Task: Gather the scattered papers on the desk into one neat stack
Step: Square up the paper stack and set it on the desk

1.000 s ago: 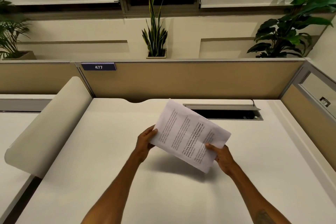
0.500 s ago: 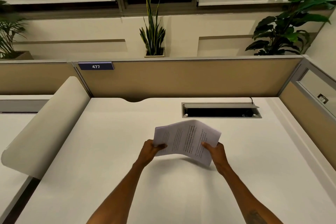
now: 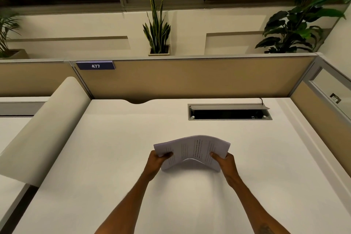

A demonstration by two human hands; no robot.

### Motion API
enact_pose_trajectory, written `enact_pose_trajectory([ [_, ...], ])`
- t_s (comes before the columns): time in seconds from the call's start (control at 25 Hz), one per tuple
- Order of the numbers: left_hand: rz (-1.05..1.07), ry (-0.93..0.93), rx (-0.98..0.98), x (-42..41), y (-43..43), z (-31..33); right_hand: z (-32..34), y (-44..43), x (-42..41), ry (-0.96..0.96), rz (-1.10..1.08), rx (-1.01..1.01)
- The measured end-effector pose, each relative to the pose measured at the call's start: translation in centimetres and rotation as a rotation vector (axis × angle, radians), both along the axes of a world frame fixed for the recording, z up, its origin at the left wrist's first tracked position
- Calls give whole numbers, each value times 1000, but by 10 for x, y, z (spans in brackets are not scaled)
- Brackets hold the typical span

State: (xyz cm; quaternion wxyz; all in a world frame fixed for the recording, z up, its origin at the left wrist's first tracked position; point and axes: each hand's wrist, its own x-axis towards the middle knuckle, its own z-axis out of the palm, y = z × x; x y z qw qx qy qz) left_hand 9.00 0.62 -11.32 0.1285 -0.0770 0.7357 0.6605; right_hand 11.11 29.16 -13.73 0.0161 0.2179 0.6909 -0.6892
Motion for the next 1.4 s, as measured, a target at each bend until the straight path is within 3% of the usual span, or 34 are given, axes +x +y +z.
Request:
enact_pose_trajectory([
  [0.52,59,-6,-35,-2,3,-9,-4,6,-7,3,5,14],
  [0.72,-6,4,-58,3,1,-11,-11,8,4,8,80,-22],
  [0.96,-38,15,-87,-2,-1,-12,-12,11,3,16,16,-16],
  [1.4,-49,-39,-20,-1,-4,-14,-5,20,5,11,126,11],
])
